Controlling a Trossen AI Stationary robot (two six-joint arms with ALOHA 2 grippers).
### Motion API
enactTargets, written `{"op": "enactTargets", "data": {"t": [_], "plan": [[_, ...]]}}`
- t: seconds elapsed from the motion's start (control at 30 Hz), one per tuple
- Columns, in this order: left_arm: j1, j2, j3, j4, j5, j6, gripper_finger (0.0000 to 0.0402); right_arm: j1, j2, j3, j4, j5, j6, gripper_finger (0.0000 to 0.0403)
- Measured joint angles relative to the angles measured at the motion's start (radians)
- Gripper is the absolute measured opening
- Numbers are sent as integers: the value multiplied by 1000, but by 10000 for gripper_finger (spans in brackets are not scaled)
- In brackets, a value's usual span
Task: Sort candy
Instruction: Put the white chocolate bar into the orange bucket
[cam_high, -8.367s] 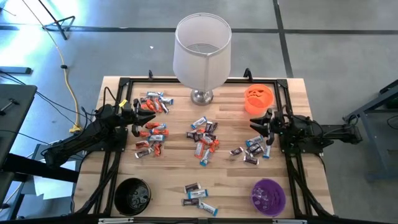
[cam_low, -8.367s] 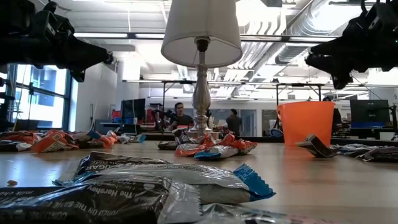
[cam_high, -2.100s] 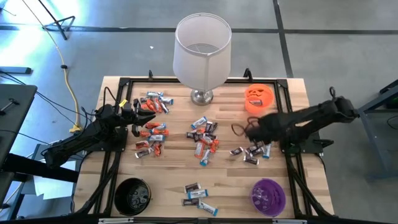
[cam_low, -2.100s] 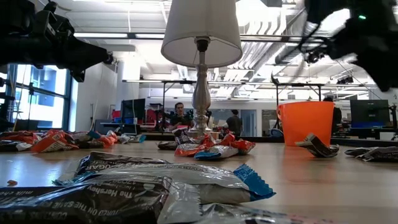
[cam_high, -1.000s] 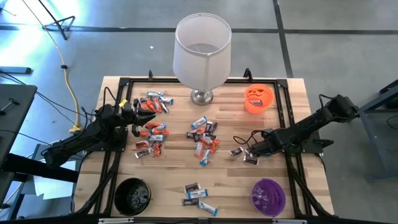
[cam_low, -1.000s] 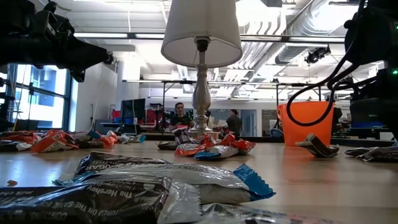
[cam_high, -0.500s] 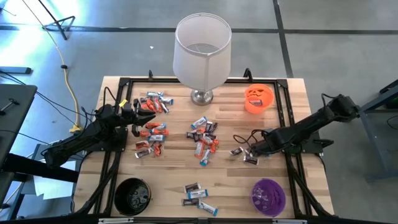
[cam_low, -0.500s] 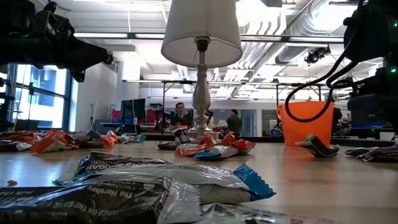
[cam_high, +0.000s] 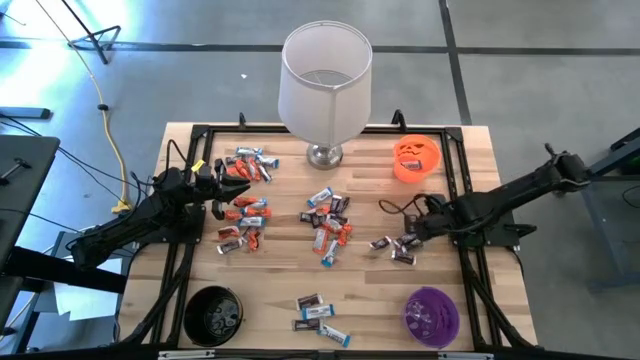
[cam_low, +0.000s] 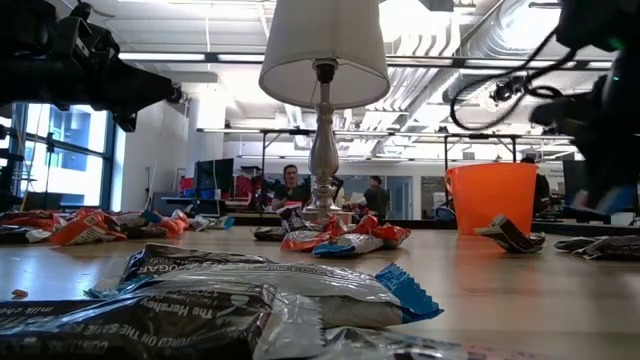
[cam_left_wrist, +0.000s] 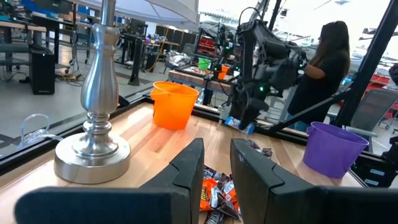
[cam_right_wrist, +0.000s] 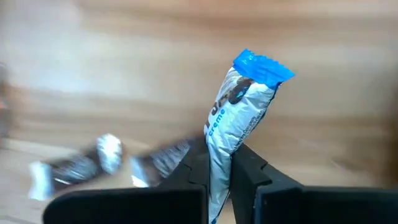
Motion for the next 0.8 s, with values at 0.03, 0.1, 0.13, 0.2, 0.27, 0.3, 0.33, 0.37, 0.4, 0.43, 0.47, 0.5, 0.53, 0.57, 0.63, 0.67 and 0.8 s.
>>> {"op": "enactTargets", "data": {"t": [0.03, 0.1, 0.13, 0.2, 0.27, 0.3, 0.33, 0.37, 0.4, 0.43, 0.47, 0.5, 0.53, 0.57, 0.63, 0.67, 0.8], "plan": [[0, 0, 0, 0, 0, 0, 65, -14, -16, 0, 20, 24, -22, 16], [0, 0, 0, 0, 0, 0, 65, -49, -47, 0, 79, 63, -91, 16], [0, 0, 0, 0, 0, 0, 65, -69, -62, 0, 111, 81, -128, 16], [0, 0, 0, 0, 0, 0, 65, -110, -86, 1, 186, 101, -217, 17], [0, 0, 0, 0, 0, 0, 65, -157, -105, 9, 240, 111, -307, 17], [0, 0, 0, 0, 0, 0, 65, -181, -108, 24, 244, 112, -355, 17], [0, 0, 0, 0, 0, 0, 64, -206, -109, 45, 244, 113, -402, 17], [0, 0, 0, 0, 0, 0, 65, -230, -109, 71, 233, 113, -450, 17], [0, 0, 0, 0, 0, 0, 64, -257, -109, 100, 219, 113, -499, 17], [0, 0, 0, 0, 0, 0, 65, -283, -106, 133, 200, 116, -547, 17], [0, 0, 0, 0, 0, 0, 65, -308, -104, 166, 174, 122, -592, 17], [0, 0, 0, 0, 0, 0, 65, -336, -103, 200, 139, 132, -636, 18], [0, 0, 0, 0, 0, 0, 65, -363, -99, 236, 101, 142, -675, 18], [0, 0, 0, 0, 0, 0, 65, -390, -96, 271, 62, 151, -708, 18], [0, 0, 0, 0, 0, 0, 64, -450, -85, 338, -53, 164, -761, 18], [0, 0, 0, 0, 0, 0, 65, -484, -78, 369, -106, 166, -789, 18], [0, 0, 0, 0, 0, 0, 64, -612, -34, 462, -249, 178, -890, 18]]}}
